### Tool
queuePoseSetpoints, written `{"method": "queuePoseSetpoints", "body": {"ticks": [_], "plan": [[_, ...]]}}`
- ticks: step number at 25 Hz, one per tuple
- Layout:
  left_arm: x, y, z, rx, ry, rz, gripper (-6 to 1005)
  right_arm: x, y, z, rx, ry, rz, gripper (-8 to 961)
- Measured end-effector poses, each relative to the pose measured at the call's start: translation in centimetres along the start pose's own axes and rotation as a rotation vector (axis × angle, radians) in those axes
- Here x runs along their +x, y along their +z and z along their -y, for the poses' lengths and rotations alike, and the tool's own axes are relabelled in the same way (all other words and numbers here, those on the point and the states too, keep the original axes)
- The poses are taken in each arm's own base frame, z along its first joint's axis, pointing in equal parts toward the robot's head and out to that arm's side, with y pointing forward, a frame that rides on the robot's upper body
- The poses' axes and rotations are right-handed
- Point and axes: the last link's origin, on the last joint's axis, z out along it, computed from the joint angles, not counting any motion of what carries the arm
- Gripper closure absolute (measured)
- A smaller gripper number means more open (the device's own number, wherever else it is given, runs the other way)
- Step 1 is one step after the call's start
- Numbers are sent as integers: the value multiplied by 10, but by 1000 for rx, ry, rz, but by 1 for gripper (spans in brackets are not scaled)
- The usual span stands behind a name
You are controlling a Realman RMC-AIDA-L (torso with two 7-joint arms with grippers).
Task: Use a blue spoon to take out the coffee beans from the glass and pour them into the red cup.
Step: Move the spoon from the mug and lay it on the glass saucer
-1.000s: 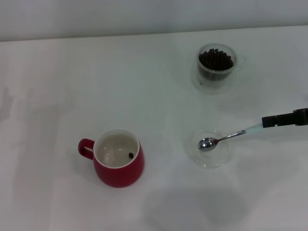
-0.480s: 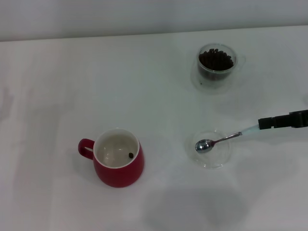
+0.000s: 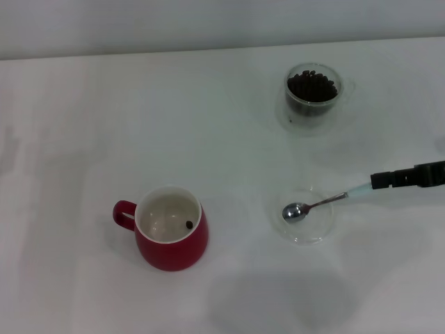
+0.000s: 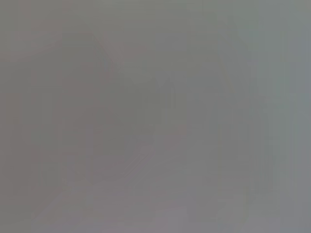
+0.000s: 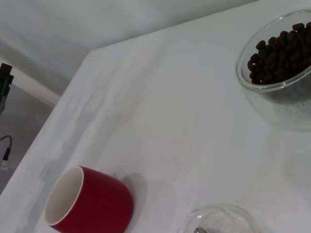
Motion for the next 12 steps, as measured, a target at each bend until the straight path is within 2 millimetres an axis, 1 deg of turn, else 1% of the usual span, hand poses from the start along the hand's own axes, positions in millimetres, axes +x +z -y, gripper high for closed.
{"method": "queuePoseSetpoints", "body": {"ticks": [6, 12], "plan": [[0, 0, 0, 0, 0, 0, 106, 7, 5, 1, 3, 14, -11, 806], [0, 0, 0, 0, 0, 0, 107, 9, 7, -1, -6, 9, -13, 797]]}}
